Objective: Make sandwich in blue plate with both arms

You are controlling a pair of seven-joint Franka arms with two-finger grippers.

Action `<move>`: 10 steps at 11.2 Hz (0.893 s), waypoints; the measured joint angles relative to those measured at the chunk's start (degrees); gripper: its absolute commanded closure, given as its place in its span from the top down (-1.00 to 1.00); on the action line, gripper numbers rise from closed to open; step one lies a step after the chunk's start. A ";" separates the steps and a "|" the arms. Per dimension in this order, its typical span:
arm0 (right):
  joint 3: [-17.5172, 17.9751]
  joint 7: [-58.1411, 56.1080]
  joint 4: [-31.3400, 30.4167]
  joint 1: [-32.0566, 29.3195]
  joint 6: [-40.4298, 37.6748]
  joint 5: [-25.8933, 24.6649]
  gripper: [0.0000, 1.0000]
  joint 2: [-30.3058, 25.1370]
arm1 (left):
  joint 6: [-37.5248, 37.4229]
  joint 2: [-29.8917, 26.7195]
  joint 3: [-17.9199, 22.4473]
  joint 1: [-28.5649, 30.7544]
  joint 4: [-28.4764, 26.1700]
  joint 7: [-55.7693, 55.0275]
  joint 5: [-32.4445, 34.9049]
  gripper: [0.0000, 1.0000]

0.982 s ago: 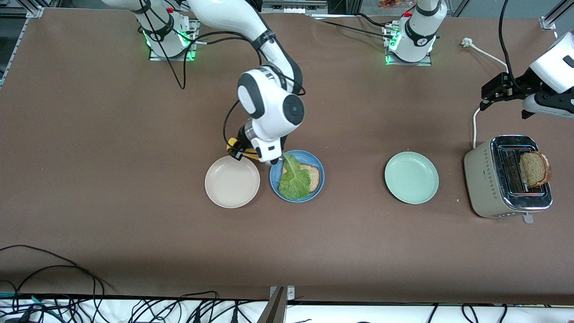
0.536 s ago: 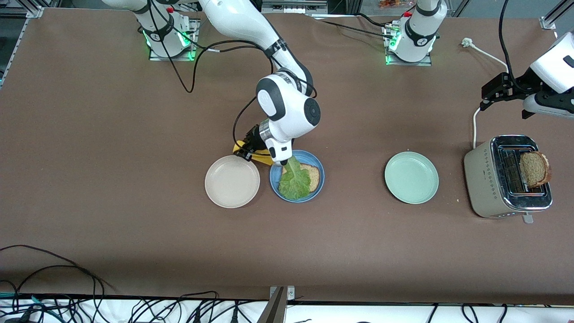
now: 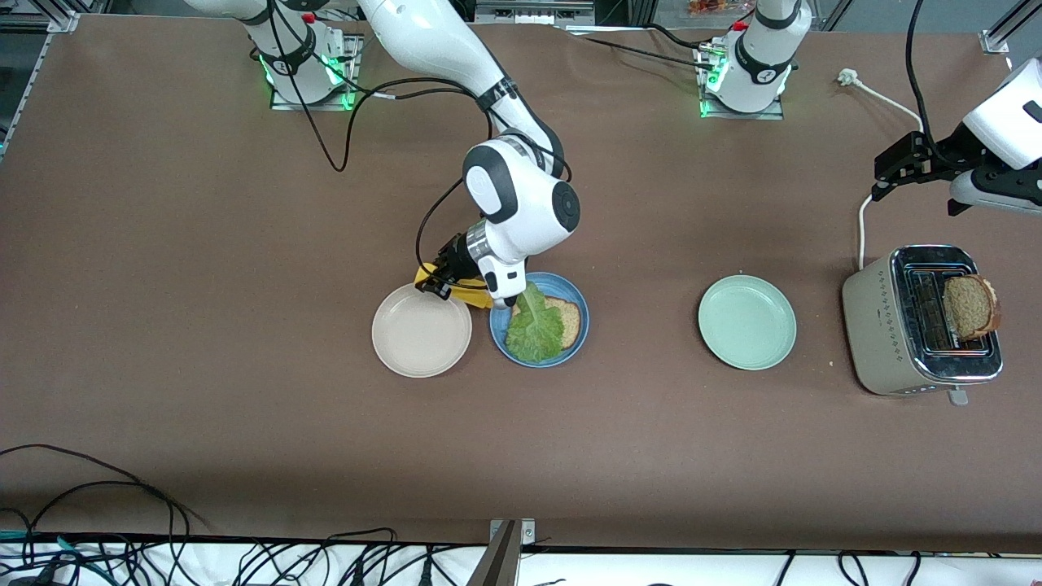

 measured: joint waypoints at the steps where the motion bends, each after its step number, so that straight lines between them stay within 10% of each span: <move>1: 0.01 0.00 0.00 -0.18 0.19 -0.85 -1.00 0.15 | 0.00 0.00 0.02 0.00 0.00 0.00 0.00 1.00; 10: 12.74 -0.01 0.30 -13.50 6.43 -10.99 -1.00 -0.94 | 0.00 0.00 0.09 0.02 0.00 0.00 0.00 1.00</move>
